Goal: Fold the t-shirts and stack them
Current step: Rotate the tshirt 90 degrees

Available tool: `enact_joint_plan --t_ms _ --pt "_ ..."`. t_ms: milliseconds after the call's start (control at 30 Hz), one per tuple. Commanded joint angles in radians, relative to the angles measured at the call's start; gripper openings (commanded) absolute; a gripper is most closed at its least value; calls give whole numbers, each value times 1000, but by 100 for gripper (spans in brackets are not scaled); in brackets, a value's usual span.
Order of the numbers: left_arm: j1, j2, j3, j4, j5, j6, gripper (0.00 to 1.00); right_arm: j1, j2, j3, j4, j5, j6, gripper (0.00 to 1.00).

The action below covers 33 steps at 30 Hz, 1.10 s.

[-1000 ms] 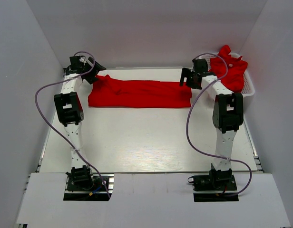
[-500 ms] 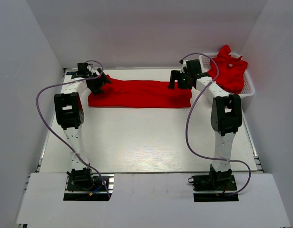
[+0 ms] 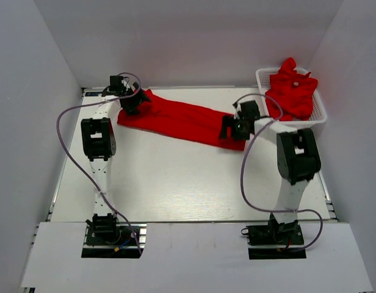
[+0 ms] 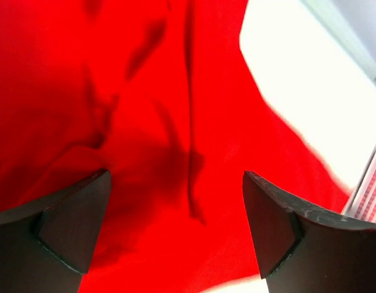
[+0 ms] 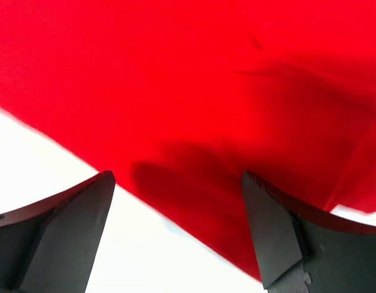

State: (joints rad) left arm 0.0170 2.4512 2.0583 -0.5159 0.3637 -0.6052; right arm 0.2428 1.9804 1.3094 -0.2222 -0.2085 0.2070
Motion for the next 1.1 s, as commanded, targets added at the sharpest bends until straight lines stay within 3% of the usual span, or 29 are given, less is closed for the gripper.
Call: enact_joint_plan --t_ms 0,33,167,400,567,700,833,1033,1067 --pt "-60 164 158 59 -16 -24 99 128 -154 -223 -92 -38 5 90" --pt "-72 195 193 86 39 -39 99 153 -182 -337 -86 -111 3 90" --pt "-156 294 286 290 133 -105 99 329 -325 -487 -34 -285 15 90" --pt "-278 370 286 465 87 -128 99 539 -365 -506 104 -581 -107 90" --pt "-313 394 286 540 67 -151 99 587 -209 -400 196 -646 -156 90" --pt "-322 382 276 573 49 -151 99 599 -163 -310 182 -609 -173 90" --pt "-322 327 276 593 37 -114 99 590 -218 -299 210 -539 -144 90" --pt "-322 151 289 487 9 16 99 587 -376 -242 169 -340 -71 90" --pt "-322 71 289 411 -15 56 99 584 -411 -246 158 -321 -34 90"
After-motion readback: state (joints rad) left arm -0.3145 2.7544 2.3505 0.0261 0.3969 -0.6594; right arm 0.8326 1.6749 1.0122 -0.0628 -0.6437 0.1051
